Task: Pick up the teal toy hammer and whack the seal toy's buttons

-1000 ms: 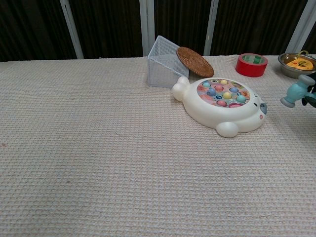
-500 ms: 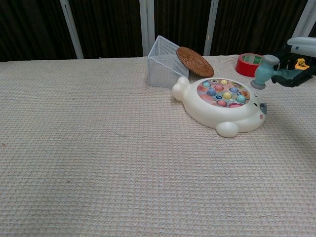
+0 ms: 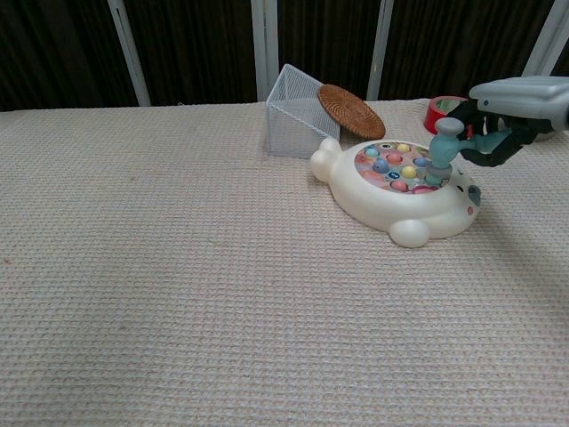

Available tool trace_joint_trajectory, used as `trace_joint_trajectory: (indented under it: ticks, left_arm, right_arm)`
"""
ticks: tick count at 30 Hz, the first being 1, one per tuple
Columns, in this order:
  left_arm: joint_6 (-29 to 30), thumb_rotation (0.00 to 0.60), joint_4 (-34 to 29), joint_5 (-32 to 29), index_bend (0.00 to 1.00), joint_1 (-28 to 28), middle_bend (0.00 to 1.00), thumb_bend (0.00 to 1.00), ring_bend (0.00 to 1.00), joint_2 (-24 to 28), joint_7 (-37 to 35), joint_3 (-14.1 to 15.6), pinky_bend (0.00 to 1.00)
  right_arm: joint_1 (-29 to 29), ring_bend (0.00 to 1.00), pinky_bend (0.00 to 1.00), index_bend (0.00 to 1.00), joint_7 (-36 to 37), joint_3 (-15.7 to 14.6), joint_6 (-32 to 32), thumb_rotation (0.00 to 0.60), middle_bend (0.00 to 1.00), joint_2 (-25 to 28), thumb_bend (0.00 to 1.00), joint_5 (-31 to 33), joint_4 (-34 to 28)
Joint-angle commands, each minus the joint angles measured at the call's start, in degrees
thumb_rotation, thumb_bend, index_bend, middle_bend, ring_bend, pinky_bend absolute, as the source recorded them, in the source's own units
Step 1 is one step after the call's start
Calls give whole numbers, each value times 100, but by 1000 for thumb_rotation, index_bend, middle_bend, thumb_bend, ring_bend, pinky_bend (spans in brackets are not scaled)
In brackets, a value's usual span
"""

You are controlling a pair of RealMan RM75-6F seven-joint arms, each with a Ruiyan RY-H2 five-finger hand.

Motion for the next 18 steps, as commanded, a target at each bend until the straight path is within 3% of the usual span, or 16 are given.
trace_joint_trajectory:
  ticks: [1,18]
  left_arm:
    - [-13,600,25,-16,0,-6,0,46,0,-8,-24,-3,0]
    - [-40,600,143,-27,0,-42,0,46,0,-55,-152,-13,0]
  right_arm:
    - [38,669,532,947,-153,-16,-85,600,799,-45,780,128,4]
    - [63,671,533,947,-560,55,-24,600,799,137,782,503,-343]
